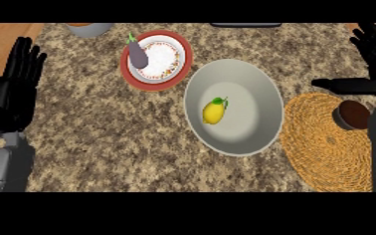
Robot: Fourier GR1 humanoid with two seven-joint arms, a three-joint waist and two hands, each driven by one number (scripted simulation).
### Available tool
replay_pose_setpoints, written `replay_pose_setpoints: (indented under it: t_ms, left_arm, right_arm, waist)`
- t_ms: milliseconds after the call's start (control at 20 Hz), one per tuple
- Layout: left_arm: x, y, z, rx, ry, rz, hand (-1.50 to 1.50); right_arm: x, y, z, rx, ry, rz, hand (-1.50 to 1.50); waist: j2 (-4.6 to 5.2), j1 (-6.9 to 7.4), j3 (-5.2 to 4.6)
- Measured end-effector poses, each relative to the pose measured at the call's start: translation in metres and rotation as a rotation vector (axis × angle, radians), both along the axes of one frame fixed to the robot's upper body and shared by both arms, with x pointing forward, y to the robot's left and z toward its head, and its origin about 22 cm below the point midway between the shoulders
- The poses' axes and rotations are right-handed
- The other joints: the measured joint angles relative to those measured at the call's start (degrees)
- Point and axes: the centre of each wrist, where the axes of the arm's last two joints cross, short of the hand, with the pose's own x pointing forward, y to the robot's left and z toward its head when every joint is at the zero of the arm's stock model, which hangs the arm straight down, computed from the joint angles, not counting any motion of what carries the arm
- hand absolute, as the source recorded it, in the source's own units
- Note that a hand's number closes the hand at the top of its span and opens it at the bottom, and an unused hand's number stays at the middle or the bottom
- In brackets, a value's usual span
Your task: Pick the lemon from the placemat and place it in the bowl
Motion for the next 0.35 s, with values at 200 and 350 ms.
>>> replay_pose_setpoints:
  t_ms: [200, 350]
  left_arm:
    - [0.004, -0.003, -0.001, 0.001, -0.005, -0.003, 0.0]
    - [0.006, 0.002, 0.001, 0.001, -0.006, -0.009, 0.0]
  right_arm:
    - [-0.006, -0.049, -0.001, 0.042, -0.02, -0.012, -1.5]
    - [-0.016, -0.09, -0.001, 0.063, -0.028, -0.005, -1.5]
  waist:
    - [0.09, 0.07, 0.01]
    - [0.21, 0.35, 0.03]
